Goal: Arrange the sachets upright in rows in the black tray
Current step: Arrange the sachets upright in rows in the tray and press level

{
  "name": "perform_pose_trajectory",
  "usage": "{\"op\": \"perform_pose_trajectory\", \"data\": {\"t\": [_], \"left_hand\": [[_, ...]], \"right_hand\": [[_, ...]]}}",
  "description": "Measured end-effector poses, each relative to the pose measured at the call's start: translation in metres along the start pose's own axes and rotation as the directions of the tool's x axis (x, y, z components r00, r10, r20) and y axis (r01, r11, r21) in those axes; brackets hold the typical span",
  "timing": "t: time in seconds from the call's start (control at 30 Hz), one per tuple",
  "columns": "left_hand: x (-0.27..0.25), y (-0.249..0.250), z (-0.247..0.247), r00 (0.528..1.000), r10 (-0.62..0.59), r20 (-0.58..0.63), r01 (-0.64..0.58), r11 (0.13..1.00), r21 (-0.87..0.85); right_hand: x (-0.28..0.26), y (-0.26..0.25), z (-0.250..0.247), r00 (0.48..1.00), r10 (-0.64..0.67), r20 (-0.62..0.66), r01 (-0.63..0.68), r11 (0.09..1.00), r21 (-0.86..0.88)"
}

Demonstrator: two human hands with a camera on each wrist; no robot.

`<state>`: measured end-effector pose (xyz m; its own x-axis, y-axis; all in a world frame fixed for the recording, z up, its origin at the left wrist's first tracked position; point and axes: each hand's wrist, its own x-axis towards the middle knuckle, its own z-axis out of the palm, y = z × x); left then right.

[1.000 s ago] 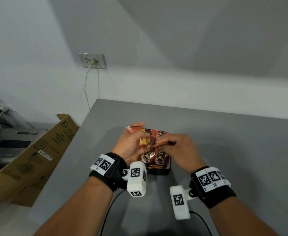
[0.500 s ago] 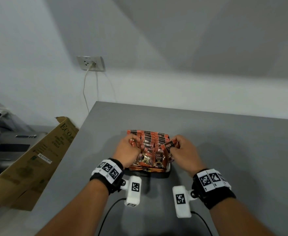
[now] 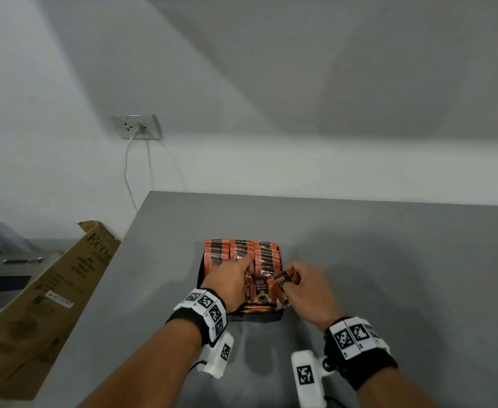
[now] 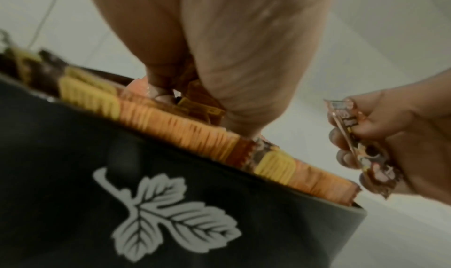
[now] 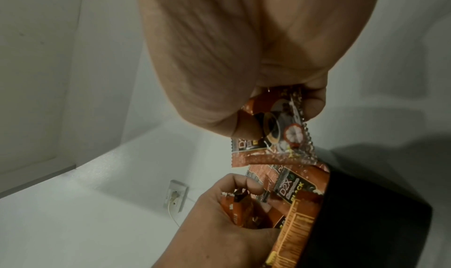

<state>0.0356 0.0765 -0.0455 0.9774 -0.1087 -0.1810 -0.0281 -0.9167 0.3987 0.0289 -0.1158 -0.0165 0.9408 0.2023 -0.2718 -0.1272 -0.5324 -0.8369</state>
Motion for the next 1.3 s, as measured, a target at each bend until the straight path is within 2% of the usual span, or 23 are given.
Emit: {"op": "perform_pose_trajectory", "data": {"t": [0.1,0.2,0.3,0.37,0.47,0.57,0.7,0.73,0.77,0.8,0.9,1.13,1.2,1.27,1.3], "left_hand": [[0.001,-0.002,0.001,0.999,-0.010,-0.036,0.011,1.000,0.018],[0.002,-0.010,-0.005,0.992,-0.098,-0.077,0.095,0.995,-0.036],[-0.002,-0.015,-0.018,0.968,-0.208,-0.139,0.174,0.959,-0.221],[-0.006,-0.015,-0.026,0.942,-0.273,-0.193,0.172,0.890,-0.422],[-0.010,-0.012,-0.034,0.915,-0.337,-0.223,0.077,0.688,-0.722],[-0.017,-0.001,-0.040,0.930,-0.343,-0.133,0.018,0.401,-0.916],[-0.030,0.002,-0.046,0.961,-0.253,0.109,0.091,-0.081,-0.993],[-0.032,-0.001,-0.046,0.964,-0.226,0.138,0.102,-0.164,-0.981],[-0.034,-0.005,-0.046,0.966,-0.214,0.149,0.104,-0.207,-0.973],[-0.035,-0.007,-0.045,0.965,-0.216,0.149,0.103,-0.211,-0.972],[-0.038,-0.009,-0.043,0.968,-0.226,0.112,0.086,-0.123,-0.989],[-0.041,0.000,-0.036,0.985,-0.167,0.033,0.062,0.170,-0.983],[-0.039,0.003,-0.035,0.987,-0.158,0.035,0.070,0.223,-0.972],[-0.039,0.002,-0.036,0.982,-0.175,0.073,0.105,0.180,-0.978],[-0.038,0.001,-0.036,0.976,-0.188,0.111,0.133,0.112,-0.985]], "right_hand": [[0.000,0.002,-0.002,1.000,0.012,-0.028,-0.013,1.000,-0.003],[0.004,0.003,-0.001,0.999,0.039,-0.033,-0.036,0.995,0.089],[0.009,0.001,0.005,0.997,0.072,-0.018,-0.066,0.969,0.238],[0.009,-0.011,0.009,0.998,0.064,-0.004,-0.059,0.941,0.333],[0.012,-0.028,0.016,0.996,0.040,0.075,-0.069,0.896,0.438],[0.016,-0.042,0.024,0.998,0.010,0.054,-0.034,0.889,0.457],[0.023,-0.046,0.022,0.999,0.042,-0.007,-0.031,0.836,0.548],[0.025,-0.045,0.020,0.998,0.057,0.015,-0.055,0.809,0.585],[0.025,-0.045,0.016,0.996,0.072,0.049,-0.087,0.773,0.629],[0.026,-0.045,0.012,0.993,0.082,0.089,-0.121,0.732,0.670],[0.022,-0.046,0.006,0.981,0.045,0.191,-0.173,0.661,0.730],[0.017,-0.051,0.012,0.971,-0.063,0.232,-0.107,0.750,0.653],[0.015,-0.056,0.014,0.975,-0.094,0.203,-0.052,0.788,0.614],[0.015,-0.057,0.011,0.987,-0.134,0.092,0.054,0.804,0.592],[0.015,-0.057,0.008,0.985,-0.169,0.031,0.120,0.808,0.577]]}}
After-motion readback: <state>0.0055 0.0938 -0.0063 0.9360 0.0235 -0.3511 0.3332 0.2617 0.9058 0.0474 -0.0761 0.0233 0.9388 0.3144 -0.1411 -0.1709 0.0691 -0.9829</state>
